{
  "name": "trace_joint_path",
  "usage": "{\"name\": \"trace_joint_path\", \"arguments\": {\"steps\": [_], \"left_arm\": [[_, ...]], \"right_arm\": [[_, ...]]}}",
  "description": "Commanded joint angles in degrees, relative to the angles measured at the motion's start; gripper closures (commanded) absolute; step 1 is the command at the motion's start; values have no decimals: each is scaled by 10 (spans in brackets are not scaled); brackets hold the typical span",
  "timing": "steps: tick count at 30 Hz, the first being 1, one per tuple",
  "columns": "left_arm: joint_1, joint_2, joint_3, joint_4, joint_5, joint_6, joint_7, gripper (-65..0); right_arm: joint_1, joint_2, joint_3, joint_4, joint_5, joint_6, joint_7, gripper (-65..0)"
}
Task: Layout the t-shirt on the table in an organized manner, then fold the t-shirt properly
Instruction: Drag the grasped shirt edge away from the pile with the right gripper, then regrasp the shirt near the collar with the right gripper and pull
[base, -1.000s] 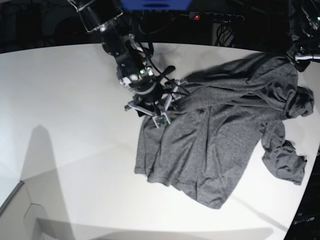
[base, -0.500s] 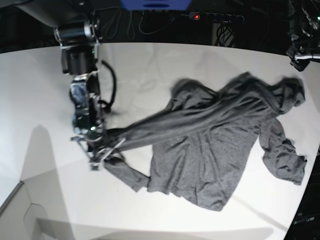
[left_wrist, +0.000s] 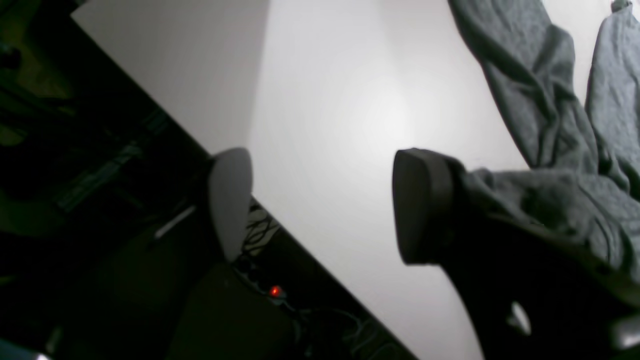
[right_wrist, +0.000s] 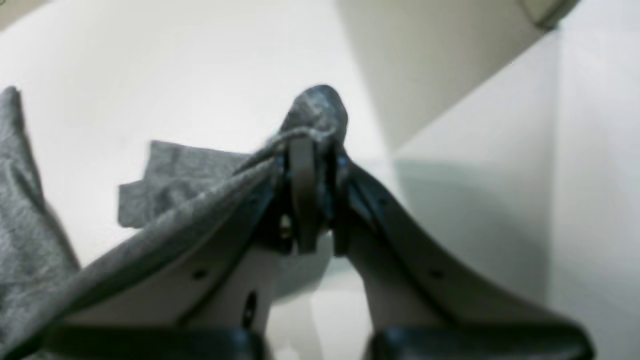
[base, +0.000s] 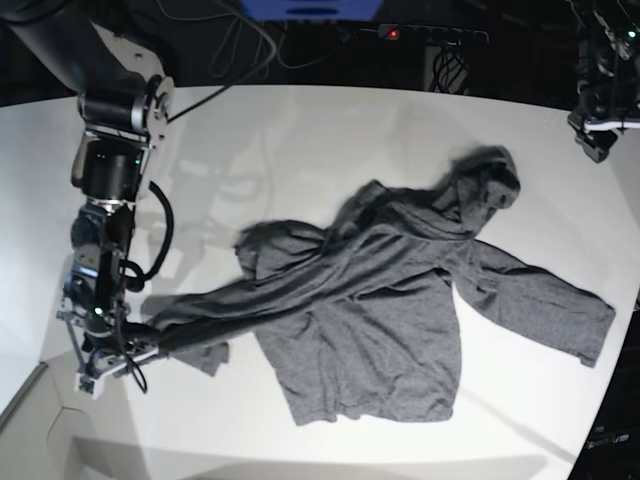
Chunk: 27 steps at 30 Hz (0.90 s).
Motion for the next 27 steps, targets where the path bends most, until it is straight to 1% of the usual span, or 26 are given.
{"name": "trace_joint_path", "arguments": {"steps": [1,2,4,7,10,13,14,15,16,17,19,21,23,24,27], "left_arm": [[0,-6,7,10,-5,-1,-9,-427],[1,-6,14,10,-5,-1,-9,-427],[1,-6,25,11,-5,-1,-9,-427],[0,-6,39,11,-5,-1,-9,-427],[0,-7,43,11,-5,-1,-9,-427],[0,-8,43,11,-5,-1,-9,-427],[0,-9,43,10,-5,-1,-9,-427],[0,-10,43,10,-5,-1,-9,-427],[0,-11,42,9,-5,-1,-9,-427],[0,-11,41,9,-5,-1,-9,-427],[0,-11,41,8,-4,-1,-9,-427],[0,-12,40,8,-3,-1,-9,-427],[0,-12,39,8,-1,-1,-9,-427],[0,-14,39,9,-1,-1,-9,-427],[3,-27,38,8,-4,-1,-9,-427]], "right_arm": [[11,7,0,18,-1,-1,15,0],[5,7,0,21,-1,-1,15,-1],[-2,7,0,30,-1,-1,13,-52],[-22,8,2,40,-1,-1,14,-189],[-40,8,2,56,-1,0,18,-345],[-65,5,1,98,-1,1,12,-441],[-82,3,0,127,1,2,4,-456],[-102,-5,-7,158,2,3,-5,-463],[-117,-16,-20,185,2,3,-12,-463],[-138,-26,-39,215,2,10,-18,-463],[-181,-39,-81,270,2,37,-19,-463],[-230,-56,-138,319,1,62,-18,-463],[-270,-61,-198,353,0,75,-18,-463],[-288,-61,-233,366,0,78,-16,-464],[-325,-56,-310,382,-1,83,-15,-464]]}}
